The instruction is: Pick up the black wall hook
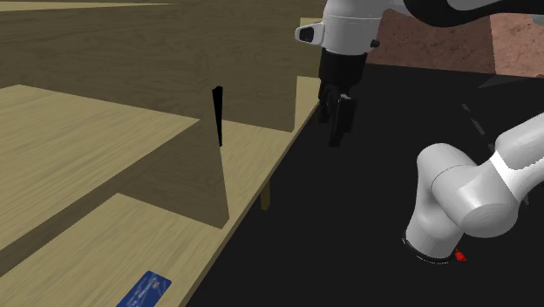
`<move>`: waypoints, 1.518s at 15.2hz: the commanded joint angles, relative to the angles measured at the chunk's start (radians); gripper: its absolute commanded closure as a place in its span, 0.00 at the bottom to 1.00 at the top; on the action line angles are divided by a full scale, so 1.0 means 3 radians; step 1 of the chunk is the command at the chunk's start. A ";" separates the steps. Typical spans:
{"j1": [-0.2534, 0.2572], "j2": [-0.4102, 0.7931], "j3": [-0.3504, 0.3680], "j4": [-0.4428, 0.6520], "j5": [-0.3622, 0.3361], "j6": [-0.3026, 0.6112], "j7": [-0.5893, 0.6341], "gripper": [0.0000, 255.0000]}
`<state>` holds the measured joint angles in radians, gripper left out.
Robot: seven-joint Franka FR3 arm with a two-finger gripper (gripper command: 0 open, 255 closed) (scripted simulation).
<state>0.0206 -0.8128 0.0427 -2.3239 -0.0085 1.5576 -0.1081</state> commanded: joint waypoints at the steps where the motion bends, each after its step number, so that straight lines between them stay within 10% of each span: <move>1: 0.0000 0.0000 0.0000 0.0000 0.0000 0.0000 0.0000 0.00; 12: 0.0289 0.1136 -0.0852 0.0990 -0.0350 0.0184 -0.1970 0.00; 23: 0.0450 0.2741 -0.1361 0.2761 0.0042 -0.0044 -0.3917 0.00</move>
<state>0.1561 -0.0362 -0.3583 -1.5517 -0.0127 1.5584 -1.2266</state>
